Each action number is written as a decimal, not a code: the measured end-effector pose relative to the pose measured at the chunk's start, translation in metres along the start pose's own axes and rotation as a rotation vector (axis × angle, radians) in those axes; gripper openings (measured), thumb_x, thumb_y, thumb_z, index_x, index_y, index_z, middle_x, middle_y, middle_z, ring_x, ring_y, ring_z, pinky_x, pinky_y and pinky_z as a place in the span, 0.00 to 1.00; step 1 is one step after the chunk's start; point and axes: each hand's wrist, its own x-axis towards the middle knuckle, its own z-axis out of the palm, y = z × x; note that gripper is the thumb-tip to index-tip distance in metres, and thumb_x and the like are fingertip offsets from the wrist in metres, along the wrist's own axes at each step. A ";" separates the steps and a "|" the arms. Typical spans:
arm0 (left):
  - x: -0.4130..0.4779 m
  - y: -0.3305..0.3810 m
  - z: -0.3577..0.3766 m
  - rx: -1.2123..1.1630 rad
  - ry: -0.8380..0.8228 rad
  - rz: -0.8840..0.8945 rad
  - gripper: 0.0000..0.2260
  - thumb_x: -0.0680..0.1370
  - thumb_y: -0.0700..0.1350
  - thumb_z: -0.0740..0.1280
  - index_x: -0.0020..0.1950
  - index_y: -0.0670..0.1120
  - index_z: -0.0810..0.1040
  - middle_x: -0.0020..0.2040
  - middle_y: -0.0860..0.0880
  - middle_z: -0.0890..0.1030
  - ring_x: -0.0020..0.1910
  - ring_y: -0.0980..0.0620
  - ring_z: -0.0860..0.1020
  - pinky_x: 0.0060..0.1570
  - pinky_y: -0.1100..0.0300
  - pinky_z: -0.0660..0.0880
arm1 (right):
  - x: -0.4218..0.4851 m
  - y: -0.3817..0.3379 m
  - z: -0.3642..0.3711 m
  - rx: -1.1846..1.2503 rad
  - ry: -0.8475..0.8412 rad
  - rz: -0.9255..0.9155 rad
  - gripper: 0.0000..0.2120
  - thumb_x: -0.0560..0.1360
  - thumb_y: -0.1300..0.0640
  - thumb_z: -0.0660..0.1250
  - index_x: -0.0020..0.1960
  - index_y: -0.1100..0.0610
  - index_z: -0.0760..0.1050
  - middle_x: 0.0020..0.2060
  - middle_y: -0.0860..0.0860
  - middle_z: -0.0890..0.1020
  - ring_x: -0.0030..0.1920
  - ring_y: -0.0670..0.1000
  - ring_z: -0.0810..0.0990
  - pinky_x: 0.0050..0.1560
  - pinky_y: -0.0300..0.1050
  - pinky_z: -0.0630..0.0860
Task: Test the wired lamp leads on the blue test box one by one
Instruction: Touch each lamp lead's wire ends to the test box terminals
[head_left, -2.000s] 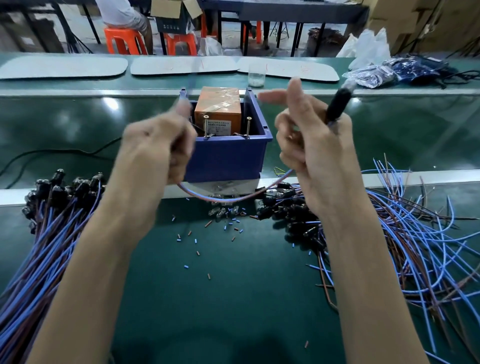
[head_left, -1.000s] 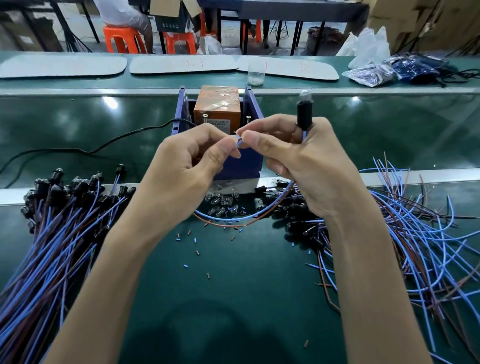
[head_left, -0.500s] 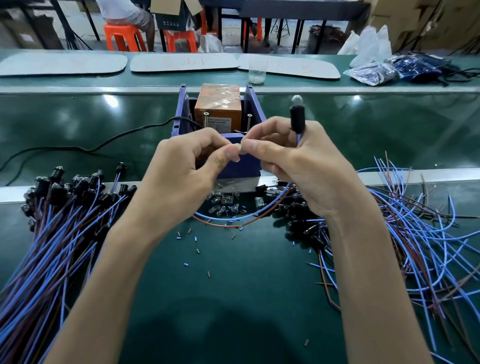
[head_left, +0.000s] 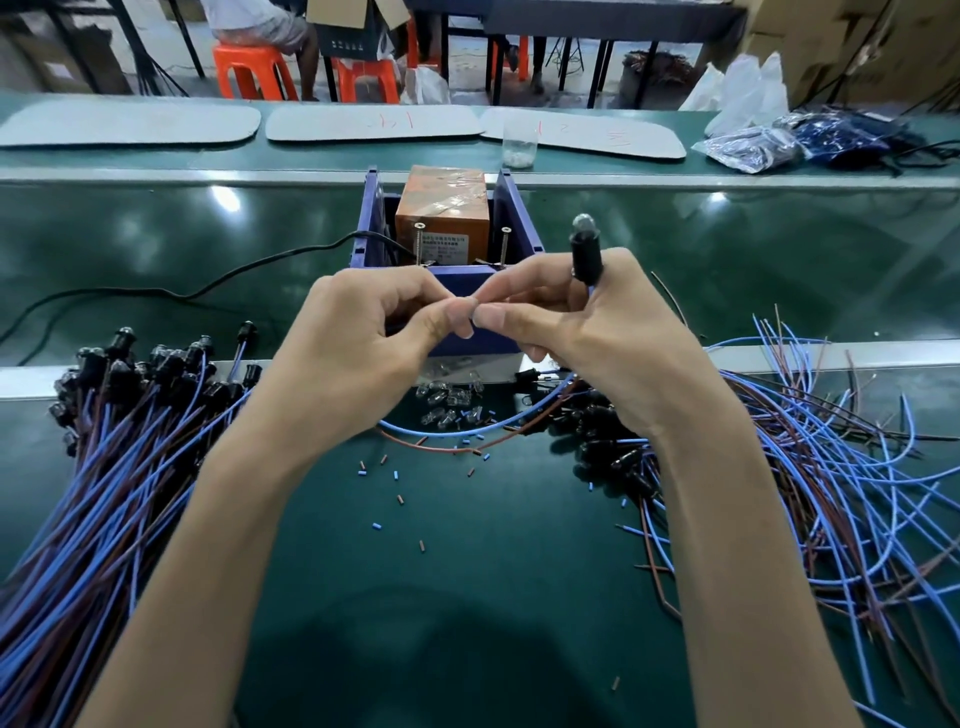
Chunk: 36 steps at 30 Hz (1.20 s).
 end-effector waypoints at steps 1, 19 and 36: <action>0.000 0.000 0.001 0.006 -0.002 0.000 0.10 0.76 0.52 0.66 0.38 0.50 0.81 0.25 0.52 0.69 0.22 0.57 0.61 0.24 0.69 0.56 | 0.001 0.001 0.001 -0.027 0.034 -0.008 0.02 0.71 0.63 0.74 0.41 0.57 0.83 0.27 0.48 0.77 0.26 0.44 0.70 0.31 0.33 0.69; 0.000 0.008 0.004 -0.012 0.067 -0.025 0.10 0.78 0.46 0.68 0.36 0.51 0.80 0.22 0.58 0.71 0.22 0.59 0.65 0.24 0.73 0.58 | 0.003 -0.001 0.007 0.023 0.025 0.073 0.12 0.76 0.65 0.67 0.35 0.55 0.76 0.27 0.44 0.78 0.26 0.43 0.69 0.28 0.29 0.65; -0.002 0.007 -0.011 -0.500 -0.224 -0.203 0.11 0.73 0.47 0.69 0.31 0.48 0.79 0.21 0.56 0.70 0.21 0.62 0.61 0.24 0.73 0.56 | -0.002 -0.005 0.005 0.251 -0.164 0.117 0.11 0.76 0.70 0.65 0.36 0.60 0.75 0.27 0.46 0.77 0.26 0.42 0.75 0.28 0.27 0.70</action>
